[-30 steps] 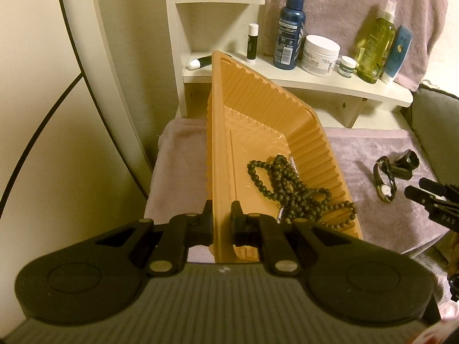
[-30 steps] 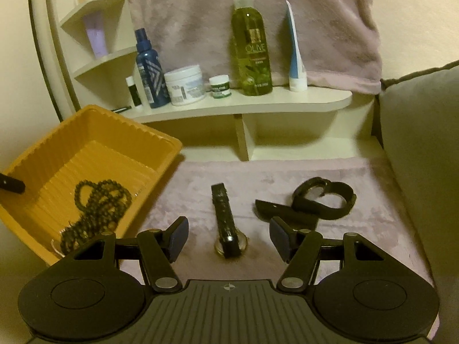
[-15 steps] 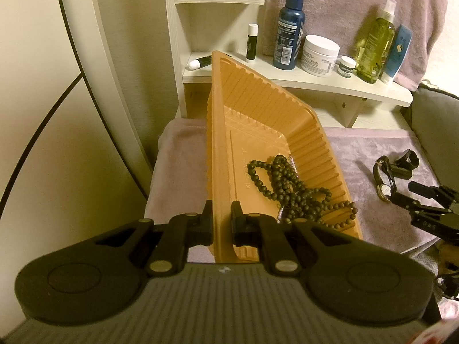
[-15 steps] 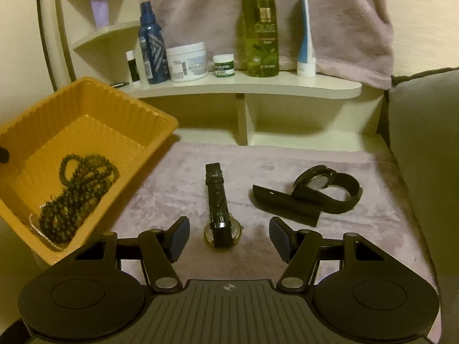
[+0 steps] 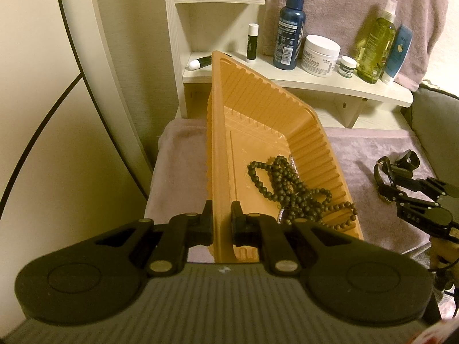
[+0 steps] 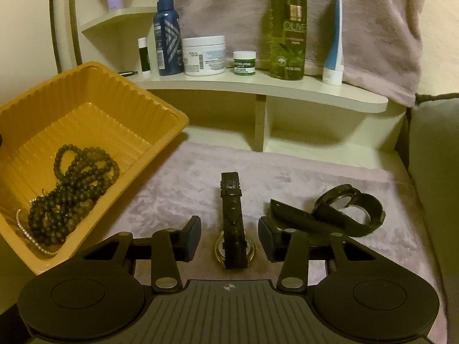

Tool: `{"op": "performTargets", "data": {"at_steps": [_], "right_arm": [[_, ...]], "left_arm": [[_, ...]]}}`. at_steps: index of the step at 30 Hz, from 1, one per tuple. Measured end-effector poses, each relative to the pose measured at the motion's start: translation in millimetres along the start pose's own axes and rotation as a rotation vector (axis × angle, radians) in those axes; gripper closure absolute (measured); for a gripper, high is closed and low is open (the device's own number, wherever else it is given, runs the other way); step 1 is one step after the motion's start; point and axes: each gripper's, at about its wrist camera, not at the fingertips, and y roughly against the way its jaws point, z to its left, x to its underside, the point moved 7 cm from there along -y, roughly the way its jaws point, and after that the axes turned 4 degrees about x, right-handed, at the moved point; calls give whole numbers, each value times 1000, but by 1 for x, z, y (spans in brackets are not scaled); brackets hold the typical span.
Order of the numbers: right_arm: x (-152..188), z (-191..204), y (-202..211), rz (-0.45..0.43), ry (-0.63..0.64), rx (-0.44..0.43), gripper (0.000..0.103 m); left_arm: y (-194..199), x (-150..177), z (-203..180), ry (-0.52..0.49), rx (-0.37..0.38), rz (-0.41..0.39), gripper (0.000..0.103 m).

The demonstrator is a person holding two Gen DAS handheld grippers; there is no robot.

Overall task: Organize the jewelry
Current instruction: 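Grasp the silver watch by its black strap with the right gripper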

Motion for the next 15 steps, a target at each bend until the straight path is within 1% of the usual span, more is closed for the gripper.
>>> {"op": "performTargets", "data": {"at_steps": [10,15], "right_arm": [[-1,3,-1,-3,26,2,70],[-2,3,-3,-1,28,5,74]], "left_arm": [[-1,0,0,-1,0,0,93],[-1,-1,1,0,1,-1,93]]}}
